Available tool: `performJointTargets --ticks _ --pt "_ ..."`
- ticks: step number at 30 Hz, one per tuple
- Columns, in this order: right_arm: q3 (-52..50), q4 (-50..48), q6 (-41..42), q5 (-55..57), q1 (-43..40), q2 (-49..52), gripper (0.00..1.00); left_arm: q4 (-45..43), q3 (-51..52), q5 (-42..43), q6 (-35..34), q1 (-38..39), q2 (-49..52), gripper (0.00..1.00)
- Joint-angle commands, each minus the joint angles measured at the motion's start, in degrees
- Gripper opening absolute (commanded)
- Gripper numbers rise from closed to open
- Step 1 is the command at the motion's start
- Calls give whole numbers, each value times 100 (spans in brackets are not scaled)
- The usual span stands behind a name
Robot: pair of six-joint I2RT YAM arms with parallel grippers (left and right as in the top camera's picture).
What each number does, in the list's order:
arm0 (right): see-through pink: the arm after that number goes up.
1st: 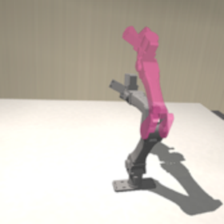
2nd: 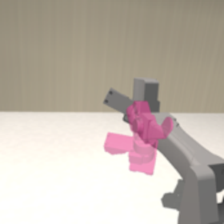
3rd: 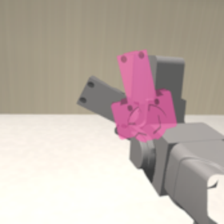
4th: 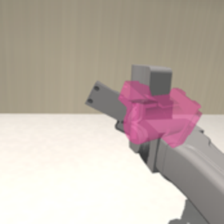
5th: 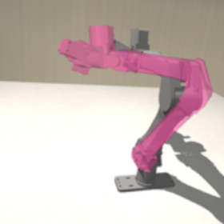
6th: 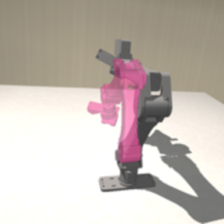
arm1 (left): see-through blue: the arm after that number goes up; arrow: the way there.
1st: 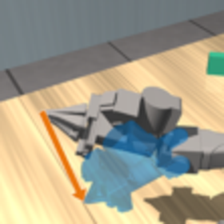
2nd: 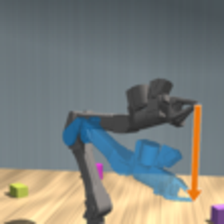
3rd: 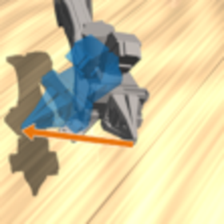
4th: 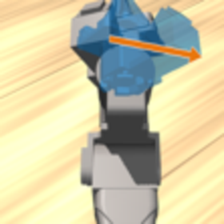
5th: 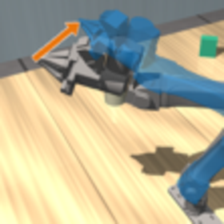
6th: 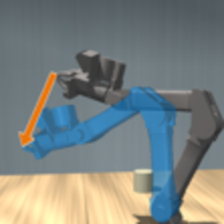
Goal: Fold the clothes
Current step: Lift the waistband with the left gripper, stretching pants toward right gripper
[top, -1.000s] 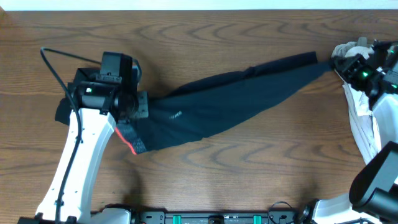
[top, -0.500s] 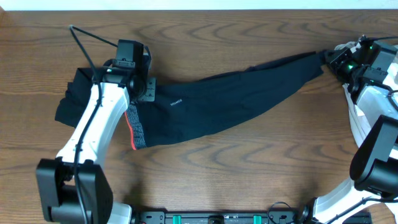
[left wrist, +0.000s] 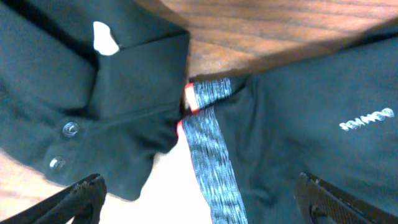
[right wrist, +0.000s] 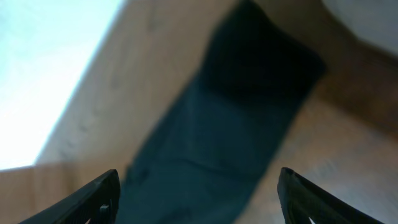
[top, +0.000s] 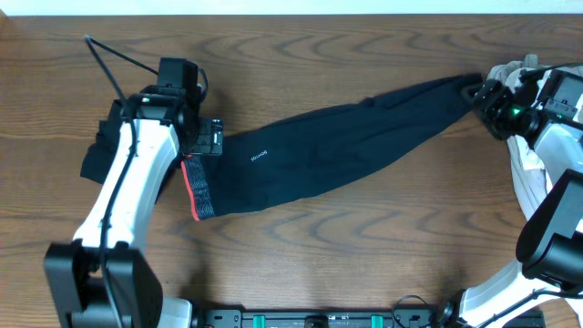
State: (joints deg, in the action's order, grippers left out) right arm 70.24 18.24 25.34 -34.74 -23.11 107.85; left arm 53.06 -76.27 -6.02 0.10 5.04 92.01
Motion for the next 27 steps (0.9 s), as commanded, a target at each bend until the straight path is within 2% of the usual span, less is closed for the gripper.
performJointTargets --ticks 1,7,12,21,27 --pt "258 251 -682 533 -7 28 79 240 -387 24 -334 -4 -448 98" --pt "378 186 -1062 1239 66 201 82 525 -470 798 -382 -4 -1056 98" --pt "898 214 -1364 1152 74 752 82 675 -470 1130 -382 -4 -1349 98" --pt "2173 612 -1585 874 275 2035 83 970 -470 1209 -387 -4 -1394 98" --pt "2317 713 -1582 883 544 2356 84 988 -470 1207 -474 -4 -1394 98"
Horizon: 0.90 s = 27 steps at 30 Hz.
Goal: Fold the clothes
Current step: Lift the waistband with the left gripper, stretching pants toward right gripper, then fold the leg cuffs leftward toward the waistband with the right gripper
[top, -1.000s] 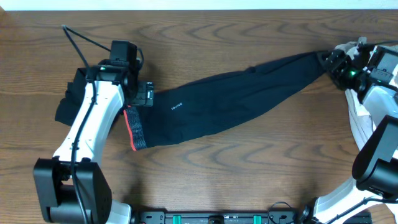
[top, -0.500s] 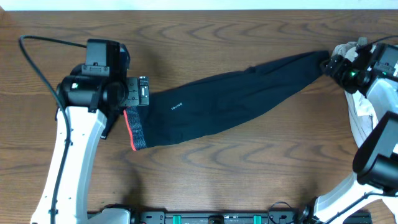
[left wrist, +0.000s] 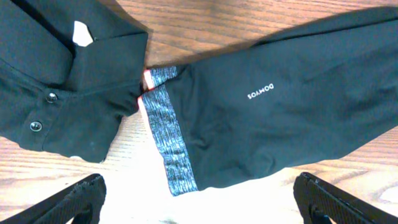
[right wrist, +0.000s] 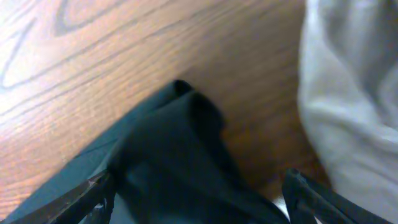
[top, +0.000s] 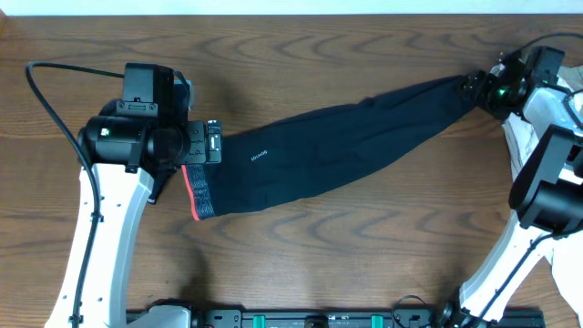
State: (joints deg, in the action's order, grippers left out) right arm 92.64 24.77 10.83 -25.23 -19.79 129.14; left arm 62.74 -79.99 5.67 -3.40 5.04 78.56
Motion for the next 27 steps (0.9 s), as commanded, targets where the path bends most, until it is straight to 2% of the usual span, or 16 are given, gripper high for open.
performJointTargets --ticks 1,3,7,10,12,16,20,27 --pt "76 68 -133 -63 260 262 81 17 -98 37 -125 -4 -50 98" --pt "76 109 -127 -66 343 306 68 15 -98 37 -125 -4 -50 98" --pt "98 426 -127 63 378 282 23 22 -98 37 -122 -4 -50 98" --pt "267 807 -129 249 284 219 6 20 -98 37 -122 -4 -52 98" --pt "452 1108 -188 275 197 142 1 17 -98 37 -120 -4 -52 98" --pt "938 1784 -476 402 -42 -254 1 17 -98 35 -120 -4 -52 98" --pt "1298 2304 -632 1054 -219 -861 1 17 -98 35 -120 -4 -52 98" --pt "1353 2841 -876 1034 -138 -1738 1 -66 -98 33 -118 -4 -52 98"
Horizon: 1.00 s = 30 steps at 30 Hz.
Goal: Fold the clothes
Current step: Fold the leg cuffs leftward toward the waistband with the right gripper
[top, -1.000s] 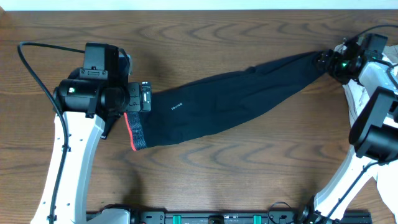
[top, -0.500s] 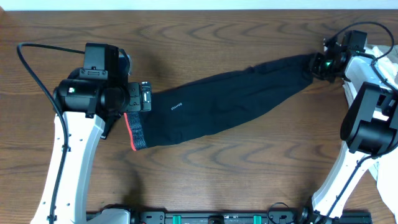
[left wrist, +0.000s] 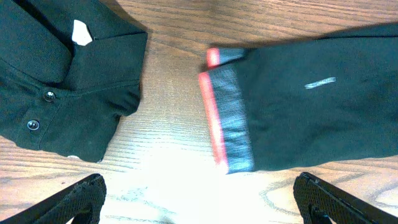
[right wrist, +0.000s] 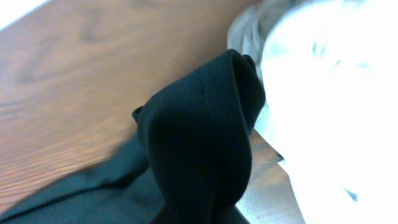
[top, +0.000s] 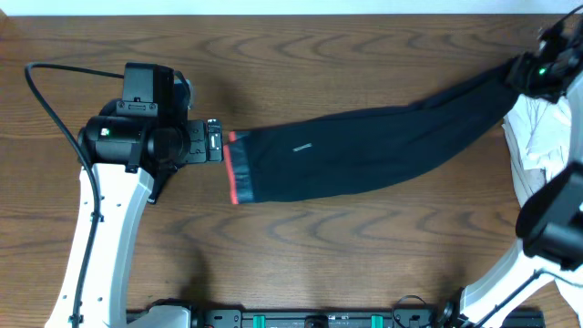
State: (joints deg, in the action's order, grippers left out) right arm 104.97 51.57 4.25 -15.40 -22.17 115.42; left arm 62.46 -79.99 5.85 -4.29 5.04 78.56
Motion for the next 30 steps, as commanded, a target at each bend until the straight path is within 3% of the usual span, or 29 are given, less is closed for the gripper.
performJointTargets --ticks 1,7,18,30 --pt "120 258 -221 4 164 -415 1 -52 -101 17 -28 -4 -52 98" --pt "81 907 -221 -533 999 -448 1 -57 -199 17 -33 -4 -111 98" --pt "-358 1274 -391 -542 3180 -448 1 -55 -437 13 -31 -4 -538 98" --pt "-968 1049 -413 -673 4588 -448 1 -57 -437 -136 -31 -4 -710 98"
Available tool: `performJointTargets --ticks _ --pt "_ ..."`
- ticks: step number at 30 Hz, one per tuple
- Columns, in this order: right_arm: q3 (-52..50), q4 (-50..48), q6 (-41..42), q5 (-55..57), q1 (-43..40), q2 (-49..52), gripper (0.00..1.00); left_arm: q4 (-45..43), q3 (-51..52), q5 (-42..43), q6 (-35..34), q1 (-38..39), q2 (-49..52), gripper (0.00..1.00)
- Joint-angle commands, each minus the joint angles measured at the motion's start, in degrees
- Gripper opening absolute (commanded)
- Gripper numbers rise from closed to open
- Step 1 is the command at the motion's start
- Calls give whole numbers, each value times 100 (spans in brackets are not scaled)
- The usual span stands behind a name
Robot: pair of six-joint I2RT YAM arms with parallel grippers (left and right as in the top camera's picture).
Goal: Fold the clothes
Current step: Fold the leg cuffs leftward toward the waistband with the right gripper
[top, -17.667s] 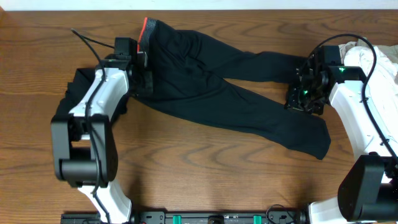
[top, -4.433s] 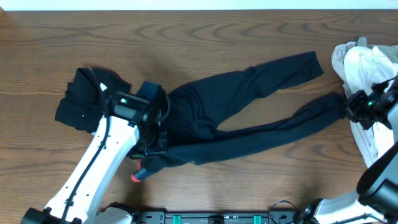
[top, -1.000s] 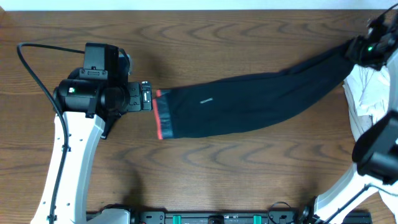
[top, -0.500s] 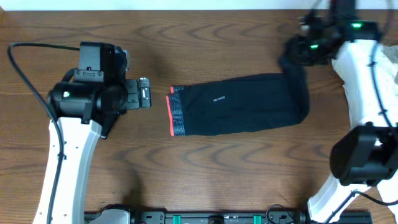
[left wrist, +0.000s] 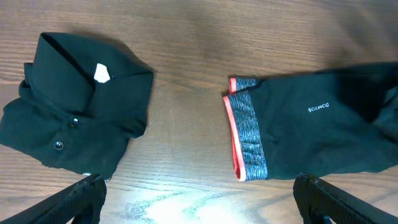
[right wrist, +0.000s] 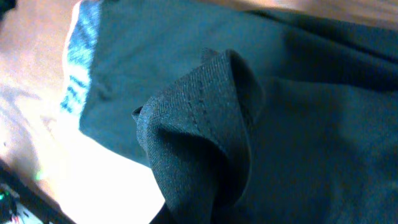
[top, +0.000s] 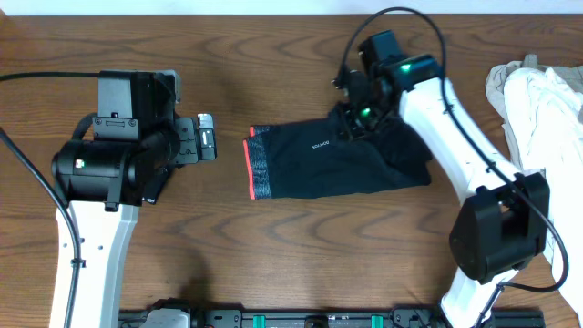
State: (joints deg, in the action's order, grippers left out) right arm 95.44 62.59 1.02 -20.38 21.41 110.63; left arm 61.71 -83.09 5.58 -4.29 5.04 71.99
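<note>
Black pants (top: 346, 164) with a red and grey waistband (top: 258, 164) lie doubled over at the table's middle. My right gripper (top: 360, 114) is shut on the bunched leg end (right wrist: 199, 143) and holds it just above the upper half, near the small white logo. The cloth hides its fingers in the right wrist view. My left gripper (top: 206, 138) hangs open above bare wood, left of the waistband (left wrist: 245, 127). Its two fingertips (left wrist: 87, 193) stand far apart with nothing between them.
A folded black button shirt (left wrist: 81, 124) lies left of the pants; my left arm covers it in the overhead view. A pile of white clothes (top: 537, 118) sits at the right edge. Bare wooden table (top: 301, 255) stretches in front of the pants.
My right gripper, still shut on the leg end, was at the far right by the white pile and is now over the waist half. The pants are doubled. The left gripper sits higher.
First the pants lay stretched out, waistband touching the black shirt, both grippers open. Then my left gripper was higher and the right stood around the leg end. Then the right was shut on it and the pants lay farther right. Now they are folded in half.
</note>
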Motion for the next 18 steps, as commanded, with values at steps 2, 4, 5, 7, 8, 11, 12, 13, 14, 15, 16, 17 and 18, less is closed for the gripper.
performJointTargets --ticks 2,4,5,7,8,11,12,13,14,15,16,17,18 --pt "-15 -133 -85 -221 402 31 1 17 -127 -109 -31 -4 -52 98" --pt "-15 -205 -20 -369 529 31 1 17 -127 -109 -31 -4 -52 98" --pt "-15 -243 -20 -479 581 31 1 17 -127 -109 -31 -4 -52 98" --pt "-15 -323 -9 -553 699 31 1 17 -127 -109 -31 -4 -52 98" --pt "-20 -369 24 -525 748 33 1 17 -127 -109 -31 -4 -52 98" --pt "-70 -538 70 -511 850 39 1 17 -127 -107 -33 -4 -52 98" --pt "-96 -592 90 -516 876 39 3 17 -127 -107 -33 -4 -52 98" --pt "-136 -667 127 -520 907 39 13 20 -127 -107 -33 -4 -52 98" --pt "-151 -706 127 -562 942 39 24 22 -127 -107 -33 -4 -52 98" --pt "-151 -728 122 -588 968 39 27 28 -127 -107 -33 -4 -52 98" --pt "-149 -752 101 -627 977 37 25 42 -127 -107 -35 -4 -52 98" --pt "-136 -767 76 -669 975 17 24 68 -127 -107 -57 -4 -50 98" --pt "-116 -778 52 -693 951 -7 24 103 -125 -103 -81 -4 -46 98"
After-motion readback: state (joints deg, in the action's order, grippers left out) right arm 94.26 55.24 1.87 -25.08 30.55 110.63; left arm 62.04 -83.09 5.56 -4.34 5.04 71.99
